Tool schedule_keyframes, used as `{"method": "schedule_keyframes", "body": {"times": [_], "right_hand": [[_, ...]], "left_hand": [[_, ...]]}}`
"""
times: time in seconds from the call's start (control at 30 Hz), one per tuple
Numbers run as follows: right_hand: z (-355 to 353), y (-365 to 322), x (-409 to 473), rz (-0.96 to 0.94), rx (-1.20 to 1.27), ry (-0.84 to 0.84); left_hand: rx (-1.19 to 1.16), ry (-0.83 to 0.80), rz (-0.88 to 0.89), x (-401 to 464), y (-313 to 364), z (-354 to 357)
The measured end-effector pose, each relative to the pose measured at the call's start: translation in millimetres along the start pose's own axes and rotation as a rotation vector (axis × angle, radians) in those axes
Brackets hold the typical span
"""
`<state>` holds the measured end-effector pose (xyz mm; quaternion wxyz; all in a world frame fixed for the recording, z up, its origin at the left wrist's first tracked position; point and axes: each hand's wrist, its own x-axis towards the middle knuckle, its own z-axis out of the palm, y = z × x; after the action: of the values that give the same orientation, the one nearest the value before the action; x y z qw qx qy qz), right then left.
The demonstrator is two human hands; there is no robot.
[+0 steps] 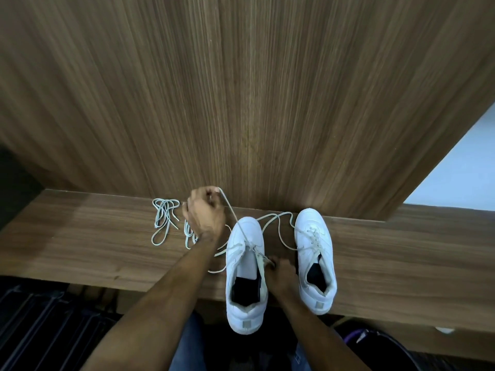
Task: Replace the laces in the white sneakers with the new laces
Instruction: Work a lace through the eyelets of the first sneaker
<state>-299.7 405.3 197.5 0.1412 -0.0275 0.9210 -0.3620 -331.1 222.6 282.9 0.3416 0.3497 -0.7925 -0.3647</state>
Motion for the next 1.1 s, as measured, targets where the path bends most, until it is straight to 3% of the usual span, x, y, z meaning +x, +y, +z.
{"method": "schedule_keyframes", "body": {"times": [0.1, 0.17, 0.4, 0.5, 0.63, 0.73, 0.9, 1.1], "right_hand": [[1, -1, 0, -0.002, 0.004, 0.010], [1, -1, 0, 0.006, 0.008, 0.016], [0, -1, 1, 0.002, -0.047, -0.008], [-2, -2, 0, -0.011, -0.060, -0.006], [-5, -6, 0, -0.072, -0.150, -0.039], [-8, -14, 1, -0.228, -0.312, -0.088], [1, -39, 21, -0.458, -0.592, -0.132], [9, -53, 36, -0.485, -0.759, -0.110]], "left_hand": [[-0.191, 0.079, -0.087, 11, 1, -3], [-0.137, 0.018, -0.086, 11, -2, -2], [0.296, -0.561, 0.031, -58, -42, -4], [0.389, -0.724, -0.052, -84, -55, -5], [0.237, -0.640, -0.299, -88, -69, -9], [0.155, -0.584, -0.383, -86, -71, -13], [0.264, -0.607, -0.338, -95, -82, -7], [0.375, -0.640, -0.283, -95, -77, -5]]}}
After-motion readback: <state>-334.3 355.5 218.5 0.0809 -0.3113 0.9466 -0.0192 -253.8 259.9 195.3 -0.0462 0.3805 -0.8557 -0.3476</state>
